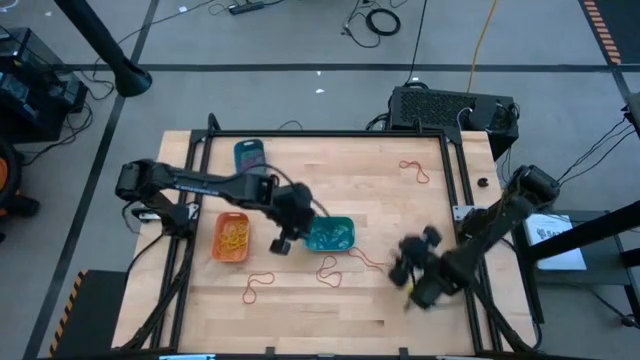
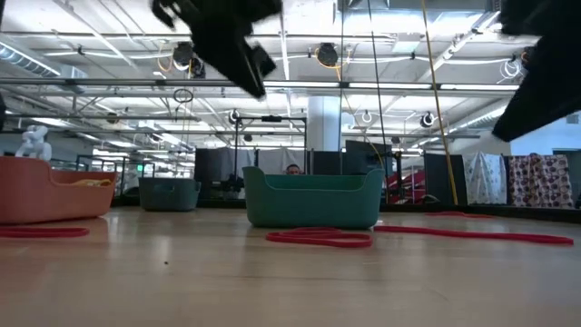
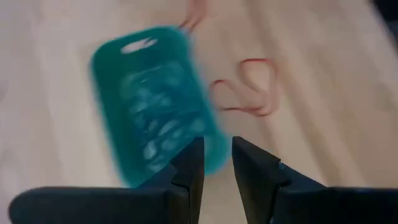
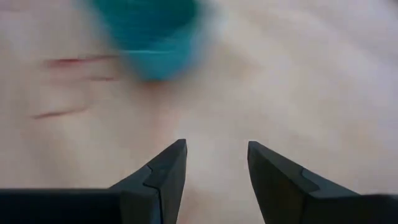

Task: Sort rubber bands into baskets
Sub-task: Put the red rubber band into the blue bin

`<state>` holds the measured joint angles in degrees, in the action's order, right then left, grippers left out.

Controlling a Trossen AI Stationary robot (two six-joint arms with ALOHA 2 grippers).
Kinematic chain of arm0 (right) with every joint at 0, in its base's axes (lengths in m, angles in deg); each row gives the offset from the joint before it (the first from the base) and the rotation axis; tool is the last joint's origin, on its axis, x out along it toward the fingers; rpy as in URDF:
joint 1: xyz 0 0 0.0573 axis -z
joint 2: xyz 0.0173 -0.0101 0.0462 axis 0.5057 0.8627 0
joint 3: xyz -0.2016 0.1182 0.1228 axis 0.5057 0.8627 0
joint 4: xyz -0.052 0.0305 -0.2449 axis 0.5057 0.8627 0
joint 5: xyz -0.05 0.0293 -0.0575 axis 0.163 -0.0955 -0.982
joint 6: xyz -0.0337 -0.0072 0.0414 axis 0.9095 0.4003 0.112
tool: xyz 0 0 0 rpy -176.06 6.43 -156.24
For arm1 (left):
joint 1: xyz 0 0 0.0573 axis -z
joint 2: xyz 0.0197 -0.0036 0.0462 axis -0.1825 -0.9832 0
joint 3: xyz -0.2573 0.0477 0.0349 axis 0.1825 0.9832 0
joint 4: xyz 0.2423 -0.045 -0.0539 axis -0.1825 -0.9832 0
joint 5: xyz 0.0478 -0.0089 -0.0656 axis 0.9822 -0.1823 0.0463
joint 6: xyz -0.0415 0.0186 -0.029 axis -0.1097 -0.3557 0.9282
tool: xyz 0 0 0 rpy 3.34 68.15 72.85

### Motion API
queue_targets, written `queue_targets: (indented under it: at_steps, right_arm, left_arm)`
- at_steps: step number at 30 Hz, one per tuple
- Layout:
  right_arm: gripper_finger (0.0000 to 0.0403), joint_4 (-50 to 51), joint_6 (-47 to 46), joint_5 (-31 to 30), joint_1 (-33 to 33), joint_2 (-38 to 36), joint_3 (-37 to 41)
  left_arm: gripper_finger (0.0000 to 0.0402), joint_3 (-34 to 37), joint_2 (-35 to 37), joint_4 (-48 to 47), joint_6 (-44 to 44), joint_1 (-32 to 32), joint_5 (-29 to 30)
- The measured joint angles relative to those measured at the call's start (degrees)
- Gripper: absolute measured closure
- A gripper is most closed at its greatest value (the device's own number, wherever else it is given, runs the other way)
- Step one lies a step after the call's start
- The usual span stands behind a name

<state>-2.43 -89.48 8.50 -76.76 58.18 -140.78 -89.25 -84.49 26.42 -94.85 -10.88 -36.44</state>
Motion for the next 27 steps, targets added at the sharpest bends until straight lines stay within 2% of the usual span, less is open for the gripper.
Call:
queue_targets:
  at_steps: [6, 9, 11, 17, 21, 24, 27]
  right_arm:
    - [0.0239, 27.53, -8.19, 6.0, 16.06, -6.1, 0.0]
    - [0.0239, 35.69, -7.06, 5.93, 25.61, -10.47, 0.31]
    - [0.0239, 36.7, -2.48, 5.93, 32.4, -14.33, 1.36]
    - [0.0239, 23.86, 17.24, 6.44, 51.07, -26.48, 7.5]
    - [0.0239, 11.09, 30.52, 12.06, 62.17, -30.37, 12.82]
    - [0.0239, -0.25, 39.6, 16.57, 69.27, -30.18, 16.97]
    - [0.0239, -7.96, 45.48, 18.18, 75.37, -28.3, 19.1]
  left_arm:
    - [0.0311, 2.32, 6.02, -1.8, 3.66, 2.31, 1.79]
    - [0.0311, 8.4, 11.74, 1.7, 6.06, 1.49, 3.01]
    - [0.0311, 14.19, 16.39, 7.79, 9.31, 0.65, 3.1]
    - [0.0311, 31.09, 27.02, 39.9, 15.03, 0.33, 3.39]
    - [0.0311, 39.57, 28.22, 61.82, 14.74, 1.7, 3.23]
    - [0.0311, 43.57, 27.26, 72.64, 14.54, 2.65, 2.89]
    - [0.0311, 45.37, 26.91, 74.91, 14.58, 3.11, 2.26]
